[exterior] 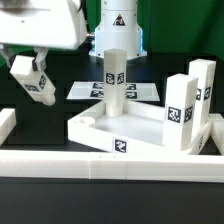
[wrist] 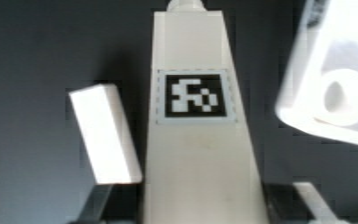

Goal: Assemble desk

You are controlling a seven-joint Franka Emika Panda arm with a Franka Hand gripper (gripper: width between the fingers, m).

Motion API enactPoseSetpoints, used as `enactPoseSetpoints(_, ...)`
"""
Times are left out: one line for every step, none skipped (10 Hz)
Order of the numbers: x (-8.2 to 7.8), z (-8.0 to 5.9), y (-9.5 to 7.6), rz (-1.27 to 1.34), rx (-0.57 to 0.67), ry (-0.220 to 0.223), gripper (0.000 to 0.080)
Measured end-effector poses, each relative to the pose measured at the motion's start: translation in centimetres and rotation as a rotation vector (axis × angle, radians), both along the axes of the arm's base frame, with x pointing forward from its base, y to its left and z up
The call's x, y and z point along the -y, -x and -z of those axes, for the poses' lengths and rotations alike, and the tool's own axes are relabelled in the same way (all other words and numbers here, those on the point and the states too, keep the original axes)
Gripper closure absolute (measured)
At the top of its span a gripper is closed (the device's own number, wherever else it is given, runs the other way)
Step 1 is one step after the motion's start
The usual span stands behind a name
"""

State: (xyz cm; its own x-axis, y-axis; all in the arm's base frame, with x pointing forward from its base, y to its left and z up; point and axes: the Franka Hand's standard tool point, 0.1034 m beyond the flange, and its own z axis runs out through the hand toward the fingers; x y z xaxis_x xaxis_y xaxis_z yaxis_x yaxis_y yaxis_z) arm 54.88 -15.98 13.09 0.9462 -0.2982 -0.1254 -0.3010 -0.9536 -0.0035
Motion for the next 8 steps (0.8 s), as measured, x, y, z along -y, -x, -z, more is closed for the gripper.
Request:
enactPoseSetpoints(-0.5,-0.6,-0.2,-0.006,0.042,0.011,0.0509)
enactPoseSetpoints(0.4,-0.3,-0.6,-0.011,0.113,0.050,0.0509)
enactPoseSetpoints(0.4,-0.1,-0.6,-0.013,0.148,0.069,0.0509)
enactPoseSetpoints(0.7,-0.2,-1.1,-0.014,0.226,0.107,0.0509)
enactPoseSetpoints(0.7,-0.3,-1.1,-0.009,0.294,0.139,0.0509)
enactPoseSetpoints(-0.3,-0.6,-0.9,-0.007,0.332,0.149,0.0509)
enactPoseSetpoints(-1.0,-1.5,-1.1,0.006,0.413,0.168,0.0509)
enactPoseSetpoints(-2.0,-1.9,-1.0,0.026,0.466,0.179,0.0509)
